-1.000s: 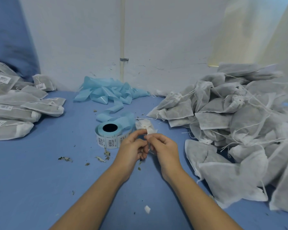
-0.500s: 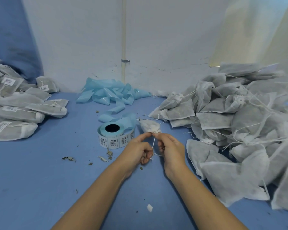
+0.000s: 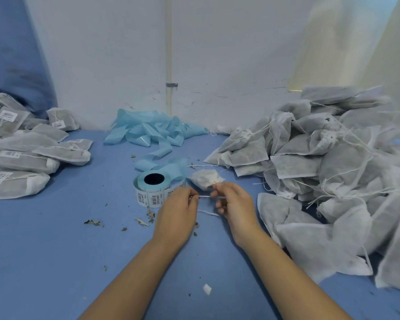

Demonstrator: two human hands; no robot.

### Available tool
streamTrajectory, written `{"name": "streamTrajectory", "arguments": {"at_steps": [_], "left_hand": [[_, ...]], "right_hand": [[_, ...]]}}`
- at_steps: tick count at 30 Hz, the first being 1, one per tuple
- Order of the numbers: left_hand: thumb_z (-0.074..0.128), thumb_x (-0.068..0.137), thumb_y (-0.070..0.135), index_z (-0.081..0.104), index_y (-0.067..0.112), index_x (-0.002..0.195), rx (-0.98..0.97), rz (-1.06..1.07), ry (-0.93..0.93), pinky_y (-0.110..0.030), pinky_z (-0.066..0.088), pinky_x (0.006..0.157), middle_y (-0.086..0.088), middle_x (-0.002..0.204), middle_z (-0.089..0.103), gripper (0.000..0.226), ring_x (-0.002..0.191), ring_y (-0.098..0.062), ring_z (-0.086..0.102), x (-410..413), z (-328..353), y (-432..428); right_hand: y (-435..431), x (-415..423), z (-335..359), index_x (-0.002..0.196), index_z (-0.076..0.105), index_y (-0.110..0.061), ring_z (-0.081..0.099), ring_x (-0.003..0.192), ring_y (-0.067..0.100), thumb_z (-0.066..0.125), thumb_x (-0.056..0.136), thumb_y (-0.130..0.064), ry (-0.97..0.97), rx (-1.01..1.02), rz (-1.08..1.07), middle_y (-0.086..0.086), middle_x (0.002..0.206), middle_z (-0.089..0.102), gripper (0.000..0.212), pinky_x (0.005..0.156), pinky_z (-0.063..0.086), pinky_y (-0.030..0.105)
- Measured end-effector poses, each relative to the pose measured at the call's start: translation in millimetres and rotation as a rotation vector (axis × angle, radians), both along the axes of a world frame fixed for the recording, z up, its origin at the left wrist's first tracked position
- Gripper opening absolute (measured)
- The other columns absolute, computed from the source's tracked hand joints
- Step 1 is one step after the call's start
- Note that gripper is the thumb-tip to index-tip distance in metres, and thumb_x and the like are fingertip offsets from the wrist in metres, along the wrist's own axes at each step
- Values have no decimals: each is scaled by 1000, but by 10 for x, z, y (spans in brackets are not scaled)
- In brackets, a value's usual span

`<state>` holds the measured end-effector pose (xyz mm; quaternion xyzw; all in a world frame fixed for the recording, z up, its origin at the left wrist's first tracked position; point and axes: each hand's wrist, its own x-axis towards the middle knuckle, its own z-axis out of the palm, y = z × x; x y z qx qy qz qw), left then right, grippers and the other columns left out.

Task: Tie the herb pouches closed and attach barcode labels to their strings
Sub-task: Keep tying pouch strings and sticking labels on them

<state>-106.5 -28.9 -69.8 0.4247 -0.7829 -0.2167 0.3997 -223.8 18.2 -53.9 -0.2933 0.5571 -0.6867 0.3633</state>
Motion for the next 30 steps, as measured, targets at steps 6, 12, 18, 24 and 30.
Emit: {"name": "streamTrajectory", "arguments": {"at_steps": [6,12,18,24,30], "left_hand": [[59,91,15,64,8,86,-334,91,-294,-26,30,51,-4,94,58,10,72,-22,58,18,132,121],[48,96,16,60,12,101,-302,3,-258,-24,30,55,7,142,44,14,86,-19,62,-53,86,172],[39,100,17,57,5,108,-221,-73,-124,-37,47,79,7,146,39,23,105,-20,59,-83,81,166],[39,99,3,57,8,114,1,-204,246,2,26,94,3,140,43,24,123,-4,43,-94,84,127],[40,100,5,55,15,105,49,-237,403,-2,29,97,9,135,46,18,124,-1,43,-87,116,93]], "right_hand": [[11,37,-87,81,59,-16,52,68,9,56,92,-20,717,73,-121,-9,75,61,12,65,41,26],[12,107,-95,80,45,-15,49,81,21,45,95,-17,988,55,-182,-2,82,52,15,70,41,38],[39,121,-97,94,53,-16,54,94,19,42,98,-21,1042,102,-155,-2,98,57,13,77,43,40],[59,111,-141,133,50,-26,43,117,12,47,90,-10,1192,140,-105,-9,131,56,46,83,33,24],[50,136,-150,145,38,-28,40,123,8,47,88,-5,1233,66,-79,-17,150,36,62,88,35,21]]}}
